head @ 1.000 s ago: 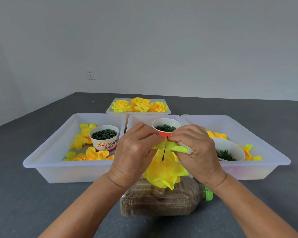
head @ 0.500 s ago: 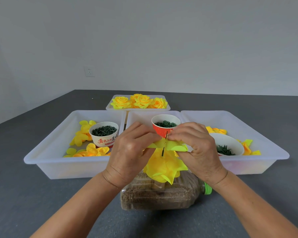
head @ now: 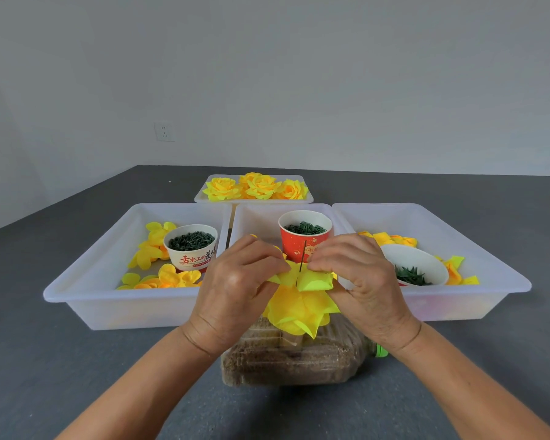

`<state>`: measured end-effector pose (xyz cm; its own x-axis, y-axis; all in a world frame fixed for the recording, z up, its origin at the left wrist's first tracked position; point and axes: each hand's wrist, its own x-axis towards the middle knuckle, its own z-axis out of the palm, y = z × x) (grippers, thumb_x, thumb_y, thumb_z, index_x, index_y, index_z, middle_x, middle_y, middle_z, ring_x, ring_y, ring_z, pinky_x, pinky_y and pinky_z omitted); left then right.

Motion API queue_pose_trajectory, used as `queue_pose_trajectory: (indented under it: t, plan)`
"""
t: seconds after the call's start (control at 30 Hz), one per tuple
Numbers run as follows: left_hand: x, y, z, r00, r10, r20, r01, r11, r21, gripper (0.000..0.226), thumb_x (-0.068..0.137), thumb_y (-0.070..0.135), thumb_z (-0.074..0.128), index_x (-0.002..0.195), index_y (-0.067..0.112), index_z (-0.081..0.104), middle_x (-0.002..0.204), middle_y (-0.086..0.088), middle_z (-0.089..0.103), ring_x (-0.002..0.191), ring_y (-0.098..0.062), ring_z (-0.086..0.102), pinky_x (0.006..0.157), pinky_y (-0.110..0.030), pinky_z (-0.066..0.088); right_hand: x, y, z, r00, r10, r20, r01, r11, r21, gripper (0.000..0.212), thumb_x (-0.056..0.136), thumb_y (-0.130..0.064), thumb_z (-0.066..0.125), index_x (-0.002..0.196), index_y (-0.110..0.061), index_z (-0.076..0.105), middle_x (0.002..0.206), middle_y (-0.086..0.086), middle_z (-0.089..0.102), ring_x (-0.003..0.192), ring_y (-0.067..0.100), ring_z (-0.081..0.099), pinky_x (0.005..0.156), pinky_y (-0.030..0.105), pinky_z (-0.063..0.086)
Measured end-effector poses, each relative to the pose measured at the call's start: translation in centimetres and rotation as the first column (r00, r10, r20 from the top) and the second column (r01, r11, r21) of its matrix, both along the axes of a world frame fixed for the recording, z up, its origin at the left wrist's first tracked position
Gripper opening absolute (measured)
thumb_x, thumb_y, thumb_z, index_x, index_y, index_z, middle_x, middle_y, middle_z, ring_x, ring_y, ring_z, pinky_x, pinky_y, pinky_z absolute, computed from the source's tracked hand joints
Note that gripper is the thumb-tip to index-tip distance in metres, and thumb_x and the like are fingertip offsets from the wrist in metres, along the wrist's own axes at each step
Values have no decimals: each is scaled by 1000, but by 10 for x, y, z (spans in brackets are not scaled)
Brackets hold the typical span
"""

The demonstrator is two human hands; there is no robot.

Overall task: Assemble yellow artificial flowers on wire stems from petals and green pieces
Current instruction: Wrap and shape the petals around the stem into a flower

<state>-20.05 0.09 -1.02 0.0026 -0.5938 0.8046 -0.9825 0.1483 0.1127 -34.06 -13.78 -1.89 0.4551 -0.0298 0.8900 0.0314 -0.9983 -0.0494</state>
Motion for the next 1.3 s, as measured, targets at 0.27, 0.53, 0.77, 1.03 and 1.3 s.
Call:
queue_pose_trajectory:
  t: [0.27,0.53,0.77,1.03,1.3]
  plan:
    - [1,3,-2,999,9,37,-11,999,40,19,68,-3,69,85,5,74,85,-5,68,78,-23,58,74,-27,46,-2,0,-6,999,-1,-43,-1,998,-58,6,74,-6,72,78,-9,74,86,-3,72,87,22,64,75,40,46]
    - [-1,5,2,997,-28,73,20,994,108,17,70,-2,68,85,4,74,85,-7,68,75,-27,62,64,-33,52,-4,2,-7,996,-13,-85,5,996,-84,13,78,-4,63,80,-11,74,86,-4,71,88,20,61,77,36,42]
    - [-3,6,4,995,-58,86,46,991,129,17,79,8,58,80,6,75,83,-6,69,74,-26,63,62,-32,53,-4,3,-5,993,-21,-117,9,995,-104,18,76,1,61,78,-12,73,84,-5,70,89,21,62,77,35,41]
    - [-4,7,7,989,-60,134,40,988,148,20,78,5,54,79,7,75,82,-7,69,72,-26,63,61,-33,53,-6,5,-4,986,-24,-167,9,996,-92,25,83,-9,49,78,-13,73,85,-6,70,91,22,62,79,34,40]
    - [-3,7,6,980,-60,188,30,986,163,20,78,0,55,78,8,74,81,-6,68,71,-24,62,60,-31,53,-9,8,-2,972,-17,-233,4,998,-57,29,86,-19,47,78,-13,74,85,-6,72,91,24,64,79,37,45]
